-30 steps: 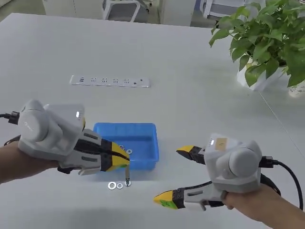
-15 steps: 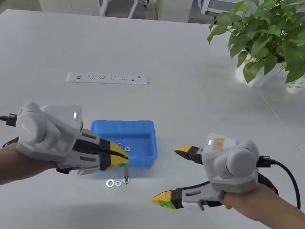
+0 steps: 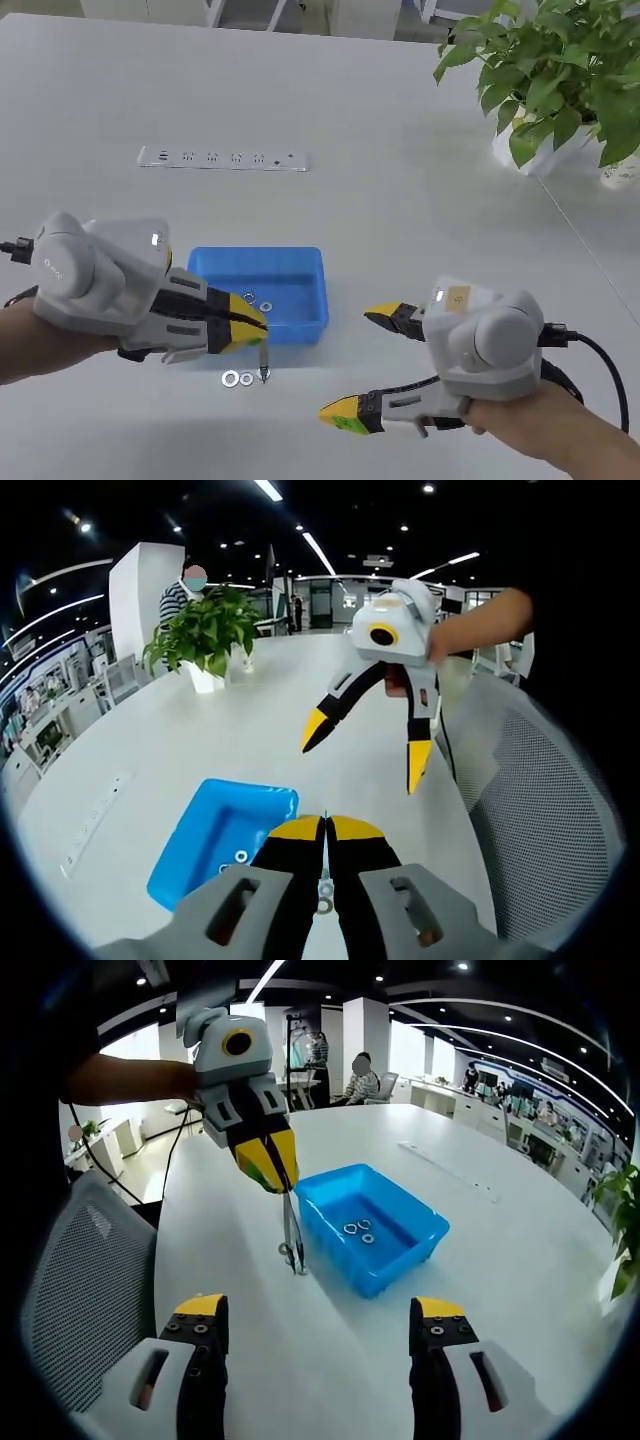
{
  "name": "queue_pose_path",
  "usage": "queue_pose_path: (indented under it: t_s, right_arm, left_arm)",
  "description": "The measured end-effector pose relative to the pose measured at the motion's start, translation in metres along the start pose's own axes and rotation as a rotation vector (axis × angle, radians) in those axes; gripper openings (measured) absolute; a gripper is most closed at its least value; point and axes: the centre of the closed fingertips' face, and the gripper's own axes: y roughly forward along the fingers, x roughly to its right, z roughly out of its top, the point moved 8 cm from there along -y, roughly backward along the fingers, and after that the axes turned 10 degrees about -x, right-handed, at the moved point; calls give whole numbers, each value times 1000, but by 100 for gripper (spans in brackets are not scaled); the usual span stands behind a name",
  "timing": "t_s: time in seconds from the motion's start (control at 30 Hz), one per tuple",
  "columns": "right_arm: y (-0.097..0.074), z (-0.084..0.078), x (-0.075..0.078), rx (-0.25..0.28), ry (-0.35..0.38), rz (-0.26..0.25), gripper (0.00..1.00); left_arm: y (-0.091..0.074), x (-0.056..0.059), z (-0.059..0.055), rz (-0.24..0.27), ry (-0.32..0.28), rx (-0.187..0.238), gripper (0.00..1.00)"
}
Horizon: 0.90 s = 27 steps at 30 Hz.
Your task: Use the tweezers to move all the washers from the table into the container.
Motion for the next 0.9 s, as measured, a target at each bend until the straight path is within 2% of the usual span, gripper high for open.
queue_pose_path:
  t_s: [0.47, 0.9]
  right_arm:
    - [16, 17, -7, 20, -119, 79, 58]
    - [45, 31, -11, -15, -261, 150, 37]
  left_arm:
    - [-1, -1, 0, -27, 10, -24, 5]
    - [0, 1, 1, -48, 26, -51, 5]
